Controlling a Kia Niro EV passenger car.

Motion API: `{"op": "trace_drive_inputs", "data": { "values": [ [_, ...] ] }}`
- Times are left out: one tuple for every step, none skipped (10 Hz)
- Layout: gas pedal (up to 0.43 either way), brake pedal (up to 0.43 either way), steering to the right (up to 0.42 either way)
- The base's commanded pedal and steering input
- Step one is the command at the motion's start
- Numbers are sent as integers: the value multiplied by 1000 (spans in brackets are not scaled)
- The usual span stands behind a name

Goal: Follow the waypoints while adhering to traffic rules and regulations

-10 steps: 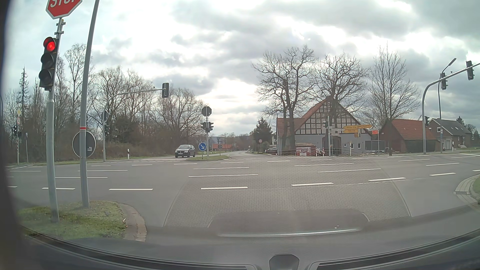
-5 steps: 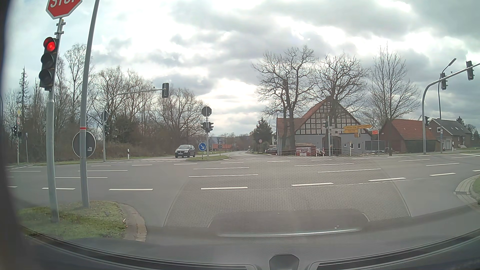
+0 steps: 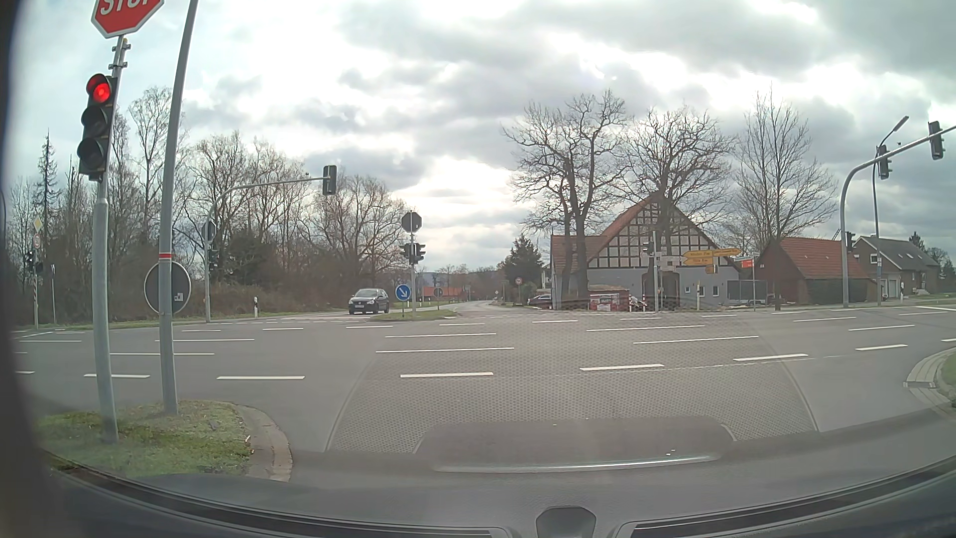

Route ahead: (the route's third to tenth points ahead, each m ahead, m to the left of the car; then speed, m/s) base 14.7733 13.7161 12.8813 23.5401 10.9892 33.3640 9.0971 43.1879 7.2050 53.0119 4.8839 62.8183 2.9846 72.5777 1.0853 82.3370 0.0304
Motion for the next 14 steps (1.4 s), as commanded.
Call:
{"op": "trace_drive_inputs", "data": {
  "values": [
    [0,213,-2],
    [0,213,-2],
    [0,213,-2],
    [0,213,-2],
    [0,213,-2],
    [0,213,-2],
    [0,213,-2],
    [0,220,-2],
    [0,220,-2],
    [0,220,-2],
    [0,220,-2],
    [0,220,-2],
    [0,220,-2],
    [0,220,-2]
  ]
}}
